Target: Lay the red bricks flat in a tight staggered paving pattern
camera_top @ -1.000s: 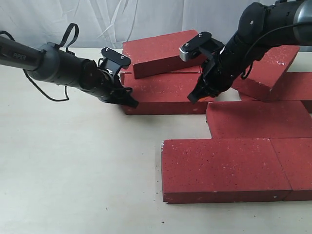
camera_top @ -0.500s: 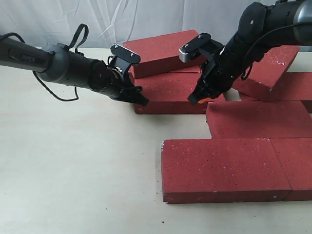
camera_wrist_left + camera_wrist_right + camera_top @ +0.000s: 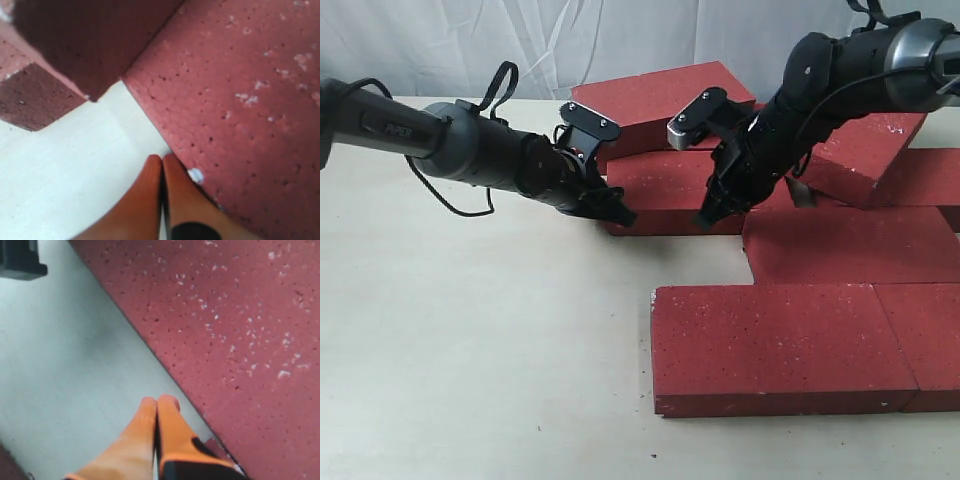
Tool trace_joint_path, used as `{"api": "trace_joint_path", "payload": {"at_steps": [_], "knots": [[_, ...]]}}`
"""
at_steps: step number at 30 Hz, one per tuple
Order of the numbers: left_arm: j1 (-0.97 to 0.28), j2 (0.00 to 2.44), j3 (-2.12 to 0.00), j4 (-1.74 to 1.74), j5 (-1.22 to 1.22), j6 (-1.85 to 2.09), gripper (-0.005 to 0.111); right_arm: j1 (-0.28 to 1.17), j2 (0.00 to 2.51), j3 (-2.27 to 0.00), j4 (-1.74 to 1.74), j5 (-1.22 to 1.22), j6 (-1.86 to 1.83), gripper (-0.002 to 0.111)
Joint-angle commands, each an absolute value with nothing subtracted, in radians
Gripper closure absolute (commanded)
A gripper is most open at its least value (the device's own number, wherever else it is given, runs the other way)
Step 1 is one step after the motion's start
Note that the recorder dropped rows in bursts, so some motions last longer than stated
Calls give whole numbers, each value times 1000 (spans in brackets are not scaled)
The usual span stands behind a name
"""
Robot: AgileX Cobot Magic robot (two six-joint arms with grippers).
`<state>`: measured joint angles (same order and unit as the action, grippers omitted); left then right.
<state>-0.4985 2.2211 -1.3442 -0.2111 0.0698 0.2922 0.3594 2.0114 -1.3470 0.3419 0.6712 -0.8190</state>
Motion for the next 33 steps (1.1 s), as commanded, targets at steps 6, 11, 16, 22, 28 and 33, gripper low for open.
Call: {"api": "trace_joint_path", "payload": {"at_steps": [6, 11, 16, 22, 28, 33], "knots": [[-528, 2239, -1347, -221, 53, 290, 107, 359, 1960, -1344, 342, 693, -816, 109], [-547, 2239, -1347, -221, 34, 290, 107, 359, 1889, -1340, 281, 766, -752, 109], [-551, 2251, -1358, -221, 23, 290, 107, 318, 1850, -1340, 226, 790, -612, 109], [-551, 2252, -1376, -221, 24, 288, 107, 257, 1824, -1325, 242, 787, -588, 109], [-561, 2252, -1378, -239, 24, 288, 107, 233, 1799, -1312, 247, 775, -588, 109], [-582, 2258, -1389, -241, 22, 288, 107, 233, 1791, -1312, 271, 775, -588, 109]]}}
